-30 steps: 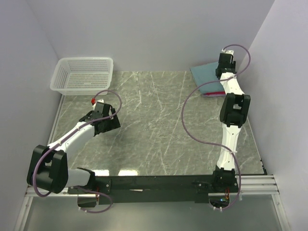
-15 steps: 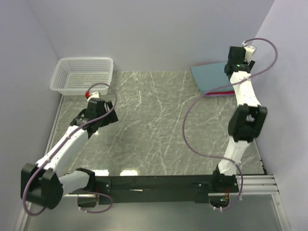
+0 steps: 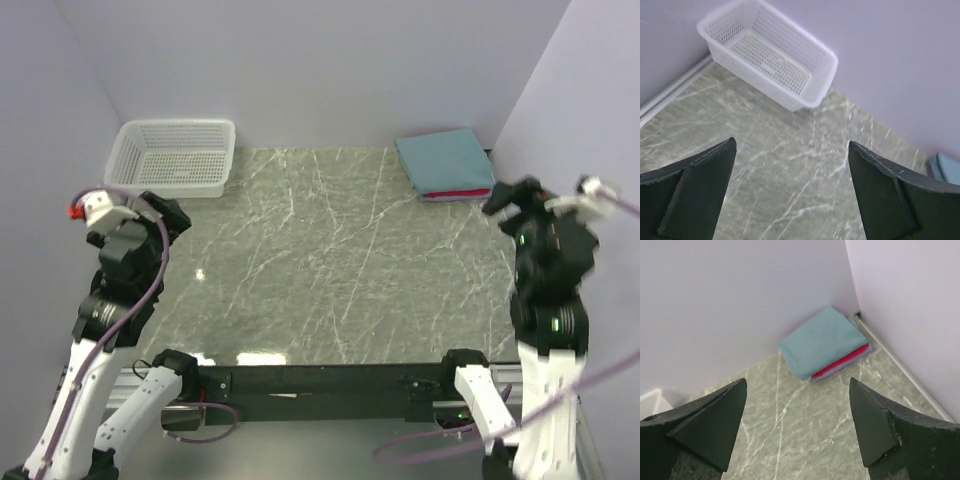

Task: Fold and stack the t-shirts
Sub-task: Reset both grippers

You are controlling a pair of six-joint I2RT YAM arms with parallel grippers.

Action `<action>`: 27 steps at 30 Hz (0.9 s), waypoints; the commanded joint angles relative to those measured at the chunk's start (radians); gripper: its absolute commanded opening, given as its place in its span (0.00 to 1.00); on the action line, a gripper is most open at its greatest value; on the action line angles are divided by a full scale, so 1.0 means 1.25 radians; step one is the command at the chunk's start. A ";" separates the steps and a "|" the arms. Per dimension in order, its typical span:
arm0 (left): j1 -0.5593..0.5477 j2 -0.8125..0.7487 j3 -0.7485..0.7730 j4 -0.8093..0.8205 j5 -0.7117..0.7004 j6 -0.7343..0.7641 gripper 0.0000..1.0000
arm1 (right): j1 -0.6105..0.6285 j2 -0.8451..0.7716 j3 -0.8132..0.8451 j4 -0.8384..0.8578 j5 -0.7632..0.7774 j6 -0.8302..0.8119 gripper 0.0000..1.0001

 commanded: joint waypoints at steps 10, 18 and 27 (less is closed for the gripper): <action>0.002 -0.301 -0.388 0.248 -0.067 -0.027 0.99 | 0.037 -0.357 -0.381 0.086 0.006 -0.039 0.90; 0.002 -0.320 -0.493 0.357 -0.074 0.037 0.99 | 0.037 -0.406 -0.465 0.125 -0.039 -0.051 0.91; 0.003 -0.190 -0.470 0.348 -0.026 0.028 0.99 | 0.037 -0.417 -0.508 0.150 -0.045 -0.055 0.93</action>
